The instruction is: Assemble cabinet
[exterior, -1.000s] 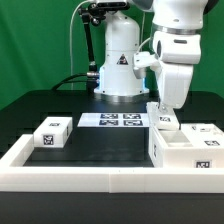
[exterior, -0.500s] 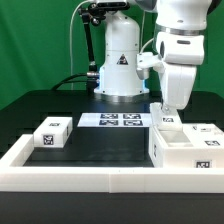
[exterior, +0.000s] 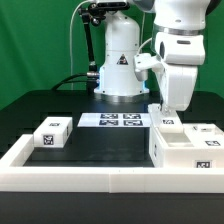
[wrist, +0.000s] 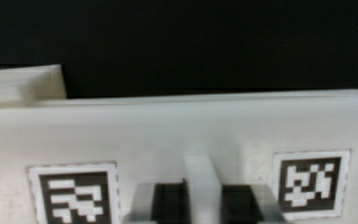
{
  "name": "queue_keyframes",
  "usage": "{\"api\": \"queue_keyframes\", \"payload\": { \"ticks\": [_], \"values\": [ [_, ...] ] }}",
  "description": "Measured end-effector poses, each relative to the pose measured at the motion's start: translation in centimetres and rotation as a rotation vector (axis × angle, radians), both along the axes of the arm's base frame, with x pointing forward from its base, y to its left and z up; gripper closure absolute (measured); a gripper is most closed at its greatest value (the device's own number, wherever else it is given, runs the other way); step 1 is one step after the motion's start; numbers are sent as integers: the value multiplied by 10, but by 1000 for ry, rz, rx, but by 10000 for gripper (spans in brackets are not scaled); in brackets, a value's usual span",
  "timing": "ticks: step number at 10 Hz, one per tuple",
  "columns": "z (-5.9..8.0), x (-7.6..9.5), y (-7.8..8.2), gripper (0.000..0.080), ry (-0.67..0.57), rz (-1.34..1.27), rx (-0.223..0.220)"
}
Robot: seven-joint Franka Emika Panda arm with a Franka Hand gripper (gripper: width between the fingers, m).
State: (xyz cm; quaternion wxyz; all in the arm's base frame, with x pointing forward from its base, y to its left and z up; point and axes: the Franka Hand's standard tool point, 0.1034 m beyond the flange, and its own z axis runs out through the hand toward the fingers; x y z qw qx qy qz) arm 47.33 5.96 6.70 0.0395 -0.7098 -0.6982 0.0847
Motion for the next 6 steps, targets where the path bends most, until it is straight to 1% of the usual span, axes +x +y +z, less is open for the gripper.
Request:
{"api": "queue_keyframes", "payload": {
  "ticks": [2,3,6],
  "values": [
    [-3,7,0,729,-2,8,7],
    [-5,16,-2,729,-2,51,20],
    [-5,17,-2,729,-25,35,23]
  ]
}}
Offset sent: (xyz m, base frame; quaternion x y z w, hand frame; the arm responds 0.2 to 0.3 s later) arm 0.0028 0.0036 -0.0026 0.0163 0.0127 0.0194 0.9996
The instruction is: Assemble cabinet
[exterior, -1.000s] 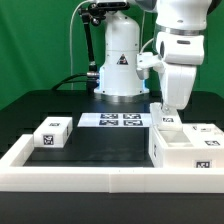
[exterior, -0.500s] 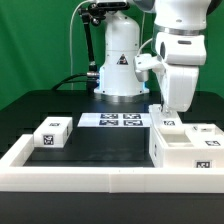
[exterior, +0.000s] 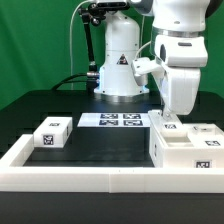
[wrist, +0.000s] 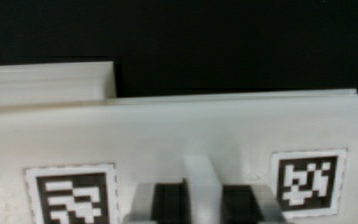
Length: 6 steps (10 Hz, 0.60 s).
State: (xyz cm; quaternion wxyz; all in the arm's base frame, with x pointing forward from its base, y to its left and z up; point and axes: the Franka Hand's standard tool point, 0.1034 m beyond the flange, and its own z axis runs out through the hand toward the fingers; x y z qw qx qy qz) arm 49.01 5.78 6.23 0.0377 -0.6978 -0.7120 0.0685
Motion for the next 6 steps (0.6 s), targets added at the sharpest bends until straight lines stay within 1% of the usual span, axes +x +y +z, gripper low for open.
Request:
{"api": "queue_keyframes", "payload": {
  "ticks": [2,3,4,5,6],
  "values": [
    [0,0,0,729,0,0,1],
    [-1,12,-1,729,-10,8,9],
    [-2,31,-2,729,-33,15,22],
    [-2,45,-2,729,-49,16,29],
    [-1,53,-3,729,-53,17,31]
  ]
}}
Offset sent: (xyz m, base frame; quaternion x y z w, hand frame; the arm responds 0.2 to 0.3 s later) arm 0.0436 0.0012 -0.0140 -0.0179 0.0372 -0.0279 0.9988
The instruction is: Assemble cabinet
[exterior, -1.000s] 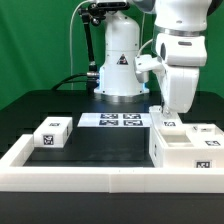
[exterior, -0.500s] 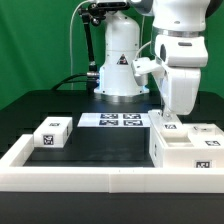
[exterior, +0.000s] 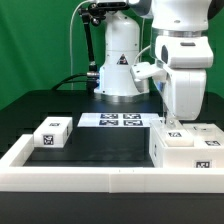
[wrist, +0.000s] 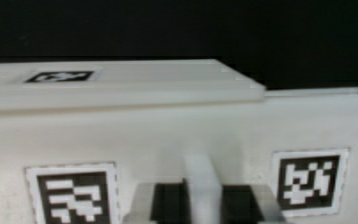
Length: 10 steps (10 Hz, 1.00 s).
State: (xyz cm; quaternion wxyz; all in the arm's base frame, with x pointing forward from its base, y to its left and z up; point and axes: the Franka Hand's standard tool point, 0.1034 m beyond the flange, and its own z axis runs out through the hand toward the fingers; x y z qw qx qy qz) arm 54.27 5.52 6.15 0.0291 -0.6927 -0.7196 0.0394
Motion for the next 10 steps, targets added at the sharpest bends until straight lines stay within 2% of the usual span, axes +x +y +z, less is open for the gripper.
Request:
{"api": "queue_keyframes", "payload": {
  "ticks": [1,4,6,10],
  "values": [
    [1,-5,-1,729,8,0,-4],
    [-1,-4,-1,729,7,0,-2],
    [0,20,0,729,-18,-7,8],
    [0,32,3,729,-32,-14,14]
  ]
}}
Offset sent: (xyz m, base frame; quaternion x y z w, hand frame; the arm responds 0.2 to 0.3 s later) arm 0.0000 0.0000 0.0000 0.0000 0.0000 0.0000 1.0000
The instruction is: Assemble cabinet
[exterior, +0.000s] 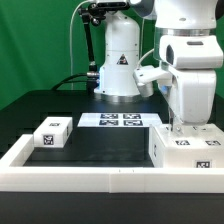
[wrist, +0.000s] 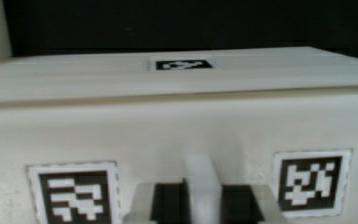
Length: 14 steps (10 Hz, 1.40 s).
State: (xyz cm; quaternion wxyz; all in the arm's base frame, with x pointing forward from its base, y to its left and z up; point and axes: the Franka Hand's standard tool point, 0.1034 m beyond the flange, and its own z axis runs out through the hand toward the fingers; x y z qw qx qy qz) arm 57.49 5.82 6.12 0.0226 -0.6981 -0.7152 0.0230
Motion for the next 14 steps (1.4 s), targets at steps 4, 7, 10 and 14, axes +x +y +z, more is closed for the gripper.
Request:
{"api": "queue_keyframes", "payload": {
  "ticks": [4,7,10,14],
  "values": [
    [0,0,0,505,-1,-3,0],
    [0,0,0,45,0,-3,0],
    [0,0,0,2,0,-3,0],
    [25,-16,0,2,-19,-38,-22]
  ]
}}
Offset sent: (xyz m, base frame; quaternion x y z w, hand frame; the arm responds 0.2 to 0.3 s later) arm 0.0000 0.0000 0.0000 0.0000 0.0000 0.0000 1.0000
